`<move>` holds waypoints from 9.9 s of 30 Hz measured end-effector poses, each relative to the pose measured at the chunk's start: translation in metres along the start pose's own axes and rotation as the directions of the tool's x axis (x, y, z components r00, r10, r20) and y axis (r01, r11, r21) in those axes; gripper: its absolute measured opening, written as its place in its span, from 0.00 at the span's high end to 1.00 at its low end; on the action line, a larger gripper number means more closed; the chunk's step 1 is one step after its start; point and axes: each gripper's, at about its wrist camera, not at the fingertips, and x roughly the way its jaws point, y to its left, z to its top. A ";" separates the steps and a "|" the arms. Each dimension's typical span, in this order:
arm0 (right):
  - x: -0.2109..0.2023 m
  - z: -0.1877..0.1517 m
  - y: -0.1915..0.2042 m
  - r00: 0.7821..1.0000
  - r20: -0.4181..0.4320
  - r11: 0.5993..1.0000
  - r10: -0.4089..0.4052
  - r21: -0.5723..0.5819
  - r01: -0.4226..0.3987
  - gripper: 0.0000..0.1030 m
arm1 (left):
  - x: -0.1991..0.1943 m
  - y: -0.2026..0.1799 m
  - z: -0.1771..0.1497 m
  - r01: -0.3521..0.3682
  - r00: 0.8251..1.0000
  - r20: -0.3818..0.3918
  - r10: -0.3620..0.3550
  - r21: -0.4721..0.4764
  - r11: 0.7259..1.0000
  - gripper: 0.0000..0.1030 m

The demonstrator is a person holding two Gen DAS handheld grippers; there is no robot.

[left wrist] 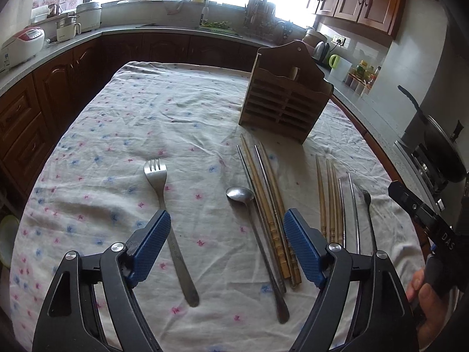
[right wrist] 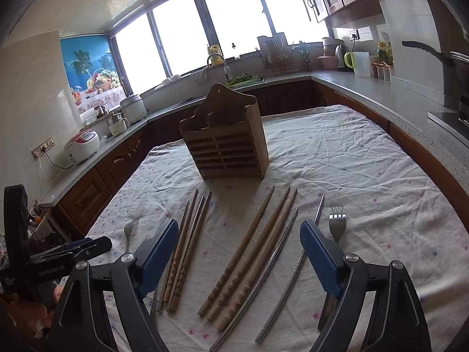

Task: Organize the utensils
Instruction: 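Lower the left tool onto the steel spoon and close it while the right tool grasps a wooden chopstick, then lift the spoon with the left tool over the wooden holder while the right tool carries the chopstick there, then open the left tool to drop the spoon into the holder while the right tool releases the chopstick, then move the left tool to a wooden chopstick and grasp it while the right tool grasps another, then lift the chopstick with the left tool above the holder while the right tool carries its chopstick there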

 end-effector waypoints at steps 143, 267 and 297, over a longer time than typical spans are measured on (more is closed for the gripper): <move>0.139 0.178 -0.037 0.967 0.252 0.990 -0.023 0.140 -0.013 0.86 | 0.148 -0.052 0.222 0.037 0.982 0.181 -0.055 0.099 0.994 0.94; 0.008 0.097 0.001 0.998 0.034 0.998 0.055 0.039 -0.057 0.95 | -0.009 -0.019 0.109 0.213 0.974 0.066 -0.217 0.065 0.975 0.96; -0.016 0.193 0.011 0.950 0.309 0.998 0.054 -0.003 -0.055 0.95 | -0.056 -0.014 0.211 0.213 0.891 0.405 -0.204 0.022 0.977 0.96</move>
